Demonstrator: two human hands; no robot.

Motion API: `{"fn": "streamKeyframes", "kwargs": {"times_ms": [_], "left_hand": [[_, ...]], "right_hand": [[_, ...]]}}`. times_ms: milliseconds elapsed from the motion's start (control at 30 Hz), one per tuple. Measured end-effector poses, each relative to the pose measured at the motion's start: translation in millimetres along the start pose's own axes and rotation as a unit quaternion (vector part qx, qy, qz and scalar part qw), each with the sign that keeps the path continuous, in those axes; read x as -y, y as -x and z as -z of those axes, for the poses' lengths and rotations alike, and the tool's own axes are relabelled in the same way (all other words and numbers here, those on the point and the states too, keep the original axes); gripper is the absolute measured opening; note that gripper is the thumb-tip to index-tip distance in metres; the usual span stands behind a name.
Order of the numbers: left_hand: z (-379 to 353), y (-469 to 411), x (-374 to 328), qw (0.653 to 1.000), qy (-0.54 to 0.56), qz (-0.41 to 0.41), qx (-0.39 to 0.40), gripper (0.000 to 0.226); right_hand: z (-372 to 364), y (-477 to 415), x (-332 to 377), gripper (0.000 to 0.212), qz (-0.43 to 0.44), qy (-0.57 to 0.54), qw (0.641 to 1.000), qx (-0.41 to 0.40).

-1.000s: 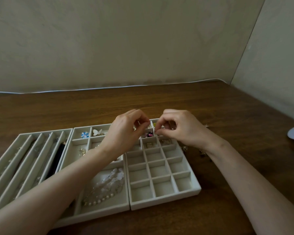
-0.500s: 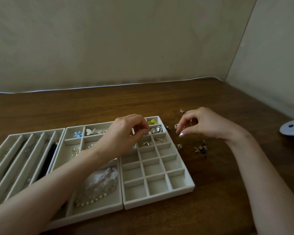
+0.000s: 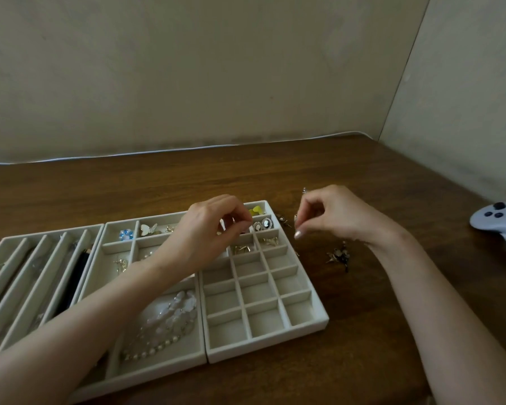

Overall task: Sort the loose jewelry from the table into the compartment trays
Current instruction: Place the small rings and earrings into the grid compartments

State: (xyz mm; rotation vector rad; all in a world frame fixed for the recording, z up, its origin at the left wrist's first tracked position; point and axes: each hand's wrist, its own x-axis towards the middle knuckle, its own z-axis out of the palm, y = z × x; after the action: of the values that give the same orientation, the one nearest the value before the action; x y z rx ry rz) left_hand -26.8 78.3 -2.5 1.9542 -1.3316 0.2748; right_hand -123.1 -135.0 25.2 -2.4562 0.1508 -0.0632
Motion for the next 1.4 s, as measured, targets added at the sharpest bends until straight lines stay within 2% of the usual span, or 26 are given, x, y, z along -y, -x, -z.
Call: {"fn": "streamKeyframes", "kwargs": {"times_ms": [67, 167, 300, 467, 567, 767, 933, 1167, 1400], "left_hand": [[-2, 0, -3, 1.0, 0.02, 0.015, -0.006, 0.011], [-5, 0, -11, 0.998, 0.057, 0.028, -0.005, 0.021], [-5, -1, -16, 0.994, 0.097, 0.053, -0.001, 0.025], [-3, -3, -13, 0.976, 0.181, 0.119, -0.019, 0.022], [-2, -3, -10, 0.962, 0.234, 0.142, -0.005, 0.021], [-2, -3, -8, 0.956, 0.251, 0.15, 0.012, 0.018], [0, -4, -9, 0.938, 0.294, 0.184, 0.018, 0.012], [-3, -3, -9, 0.951, 0.25, 0.181, 0.018, 0.022], [-2, -3, -7, 0.964, 0.194, 0.18, -0.017, 0.012]], "right_hand": [[0, 0, 4, 0.01, 0.043, -0.093, 0.994, -0.049], [-9, 0, 14, 0.008, 0.086, -0.209, 0.973, -0.041], [-25, -5, 20, 0.01, 0.101, -0.26, 0.96, 0.0], [-33, -9, 18, 0.014, 0.098, -0.326, 0.94, -0.016], [-34, -10, 17, 0.011, 0.095, -0.337, 0.937, -0.011], [-35, -11, 16, 0.014, 0.095, -0.328, 0.94, -0.012], [-35, -9, 17, 0.012, 0.105, -0.308, 0.945, -0.028], [-40, -8, 20, 0.013, 0.12, -0.284, 0.951, -0.038], [-38, -8, 22, 0.012, 0.114, -0.282, 0.952, -0.032]]}}
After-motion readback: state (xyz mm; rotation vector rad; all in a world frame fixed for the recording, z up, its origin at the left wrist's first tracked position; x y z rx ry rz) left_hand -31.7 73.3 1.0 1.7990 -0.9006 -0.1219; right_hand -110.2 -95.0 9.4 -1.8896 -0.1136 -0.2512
